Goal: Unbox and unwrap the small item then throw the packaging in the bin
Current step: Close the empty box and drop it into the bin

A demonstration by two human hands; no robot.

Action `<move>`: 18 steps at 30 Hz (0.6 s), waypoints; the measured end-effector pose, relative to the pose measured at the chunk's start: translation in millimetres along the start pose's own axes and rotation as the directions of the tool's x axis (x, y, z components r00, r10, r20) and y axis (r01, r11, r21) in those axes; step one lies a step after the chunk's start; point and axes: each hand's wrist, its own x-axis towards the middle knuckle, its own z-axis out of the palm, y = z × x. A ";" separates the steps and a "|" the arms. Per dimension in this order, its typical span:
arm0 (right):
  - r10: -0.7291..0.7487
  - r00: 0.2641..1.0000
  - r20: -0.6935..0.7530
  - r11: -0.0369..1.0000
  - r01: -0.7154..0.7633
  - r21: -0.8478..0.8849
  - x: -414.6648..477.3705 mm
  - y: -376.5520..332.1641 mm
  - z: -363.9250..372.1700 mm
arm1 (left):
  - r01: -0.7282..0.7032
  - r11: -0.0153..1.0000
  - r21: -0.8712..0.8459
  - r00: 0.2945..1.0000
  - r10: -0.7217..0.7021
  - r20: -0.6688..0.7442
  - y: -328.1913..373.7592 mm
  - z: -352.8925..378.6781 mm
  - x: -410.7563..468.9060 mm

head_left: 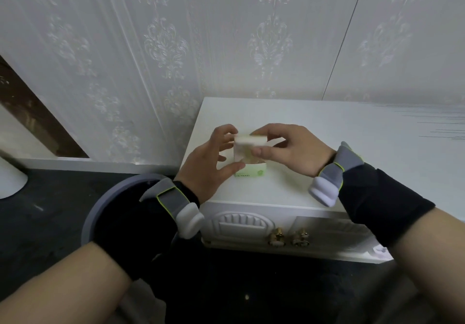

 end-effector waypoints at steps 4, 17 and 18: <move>-0.055 0.998 0.011 0.996 0.056 -0.076 -3.4 3.5 3.2 | -0.048 0.999 0.018 0.999 0.047 0.026 -3.0 -4.3 -1.4; -0.074 0.997 0.011 0.997 0.074 0.005 -2.9 11.4 6.9 | 0.007 0.998 -0.065 1.000 -0.007 0.011 -2.1 -7.3 -0.6; -0.078 0.997 0.017 0.997 0.078 0.005 -3.2 11.4 6.8 | 0.004 0.998 -0.060 1.000 -0.002 0.021 -3.0 -7.7 -1.4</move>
